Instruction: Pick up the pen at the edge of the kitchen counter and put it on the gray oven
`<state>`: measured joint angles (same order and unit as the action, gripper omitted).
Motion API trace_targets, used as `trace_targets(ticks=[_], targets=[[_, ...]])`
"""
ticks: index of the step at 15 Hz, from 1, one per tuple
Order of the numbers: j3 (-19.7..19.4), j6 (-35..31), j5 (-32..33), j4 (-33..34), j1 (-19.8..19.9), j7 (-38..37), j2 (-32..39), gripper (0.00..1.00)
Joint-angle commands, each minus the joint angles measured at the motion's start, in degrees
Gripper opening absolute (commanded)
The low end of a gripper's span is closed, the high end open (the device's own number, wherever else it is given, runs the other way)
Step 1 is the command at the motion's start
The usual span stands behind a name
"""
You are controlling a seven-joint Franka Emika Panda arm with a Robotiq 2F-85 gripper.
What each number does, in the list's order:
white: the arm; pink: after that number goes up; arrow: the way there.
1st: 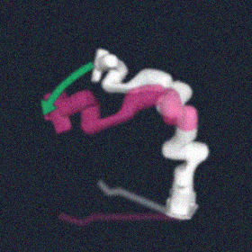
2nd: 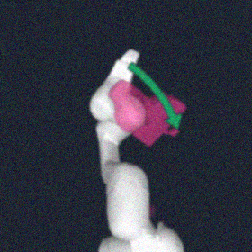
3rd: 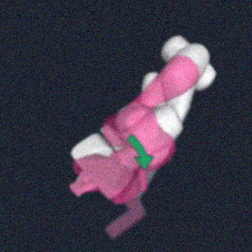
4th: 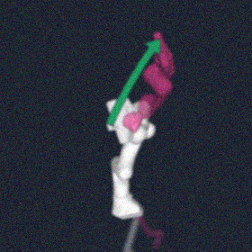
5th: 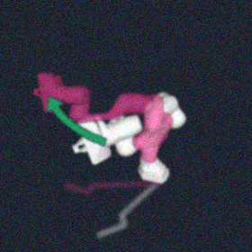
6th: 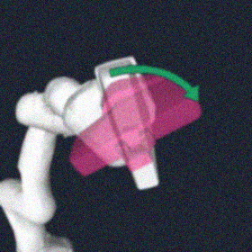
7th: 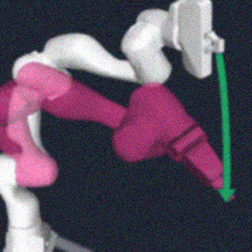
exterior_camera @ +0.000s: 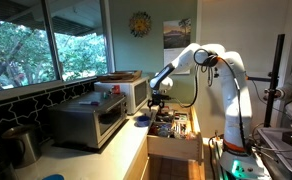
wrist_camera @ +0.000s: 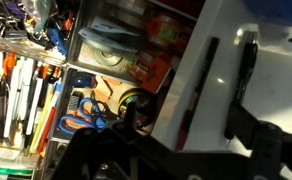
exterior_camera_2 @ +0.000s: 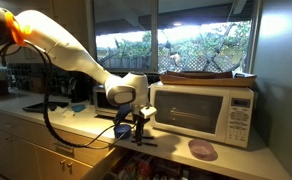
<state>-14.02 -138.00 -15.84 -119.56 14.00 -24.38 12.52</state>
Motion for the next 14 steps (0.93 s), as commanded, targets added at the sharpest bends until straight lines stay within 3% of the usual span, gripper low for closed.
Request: trace_targets(ticks=[1,4,9,10,13,14], targets=[[0.43,-0.86,-1.69,1.94,-0.40,-1.29,3.36,0.62],[0.52,-1.17,-2.18,2.67,-0.29,-1.68,4.80,0.36],[1.35,-2.79,-4.42,3.81,-0.11,-0.58,6.61,0.48],[1.47,-3.11,-4.64,3.88,-0.17,-0.60,6.79,0.56],[1.92,-3.70,-5.22,4.21,-0.27,-0.57,7.10,0.52],[1.97,-3.68,-5.26,4.33,-0.30,-0.72,7.19,0.41]])
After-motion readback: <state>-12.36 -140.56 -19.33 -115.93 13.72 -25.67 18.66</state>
